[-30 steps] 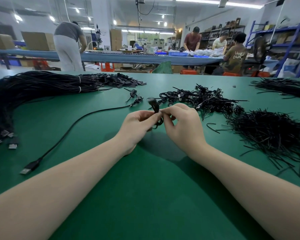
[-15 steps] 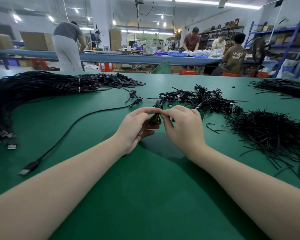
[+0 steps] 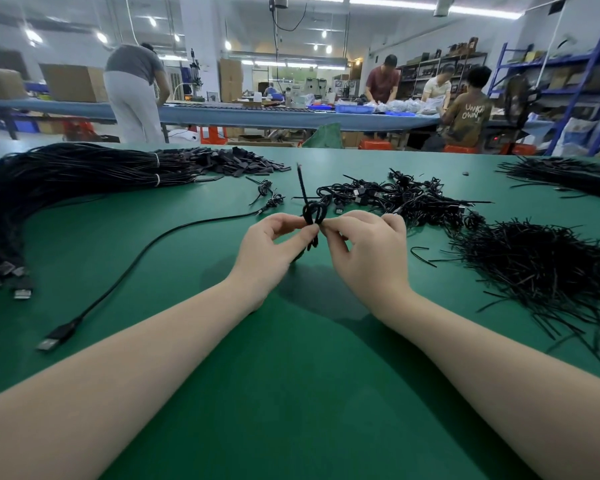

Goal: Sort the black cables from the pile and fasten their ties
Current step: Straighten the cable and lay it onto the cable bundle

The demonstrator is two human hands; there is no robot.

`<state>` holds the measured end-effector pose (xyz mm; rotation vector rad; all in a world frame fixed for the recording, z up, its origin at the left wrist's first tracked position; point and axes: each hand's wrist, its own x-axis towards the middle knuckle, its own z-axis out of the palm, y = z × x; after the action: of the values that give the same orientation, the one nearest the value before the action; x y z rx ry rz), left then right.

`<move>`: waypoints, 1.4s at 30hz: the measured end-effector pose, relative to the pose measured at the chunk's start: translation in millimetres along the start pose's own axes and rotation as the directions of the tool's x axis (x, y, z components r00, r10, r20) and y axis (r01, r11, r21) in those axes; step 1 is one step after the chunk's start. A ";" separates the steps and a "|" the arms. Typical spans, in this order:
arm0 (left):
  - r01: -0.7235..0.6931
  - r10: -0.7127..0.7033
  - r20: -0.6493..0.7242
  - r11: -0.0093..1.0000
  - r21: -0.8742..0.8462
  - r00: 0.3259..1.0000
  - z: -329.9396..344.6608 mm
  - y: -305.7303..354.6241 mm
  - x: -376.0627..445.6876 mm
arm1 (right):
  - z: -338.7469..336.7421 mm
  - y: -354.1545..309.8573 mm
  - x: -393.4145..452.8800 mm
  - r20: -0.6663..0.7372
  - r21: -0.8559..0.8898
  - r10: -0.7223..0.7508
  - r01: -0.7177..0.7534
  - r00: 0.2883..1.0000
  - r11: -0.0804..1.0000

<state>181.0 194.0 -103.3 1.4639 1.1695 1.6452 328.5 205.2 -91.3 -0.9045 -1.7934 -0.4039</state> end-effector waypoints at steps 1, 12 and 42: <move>0.012 -0.012 0.009 1.000 -0.005 1.000 0.6 1.1 -1.0 | -0.4 -0.2 0.6 -0.023 -0.008 -0.039 0.039 0.999 0.999; 0.572 -0.488 0.299 0.723 -0.387 0.820 -15.3 23.3 3.8 | -6.4 -3.9 4.8 -0.099 -0.185 -0.410 0.388 0.907 0.903; -0.085 -0.508 0.039 -0.066 0.994 0.861 -75.2 44.4 37.9 | 4.4 -13.0 -4.0 0.533 0.043 0.181 -0.240 0.826 0.970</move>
<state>105.0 194.8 -46.1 2.0248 2.3758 -0.2408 316.7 197.9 -94.8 -1.2039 -2.1519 0.1045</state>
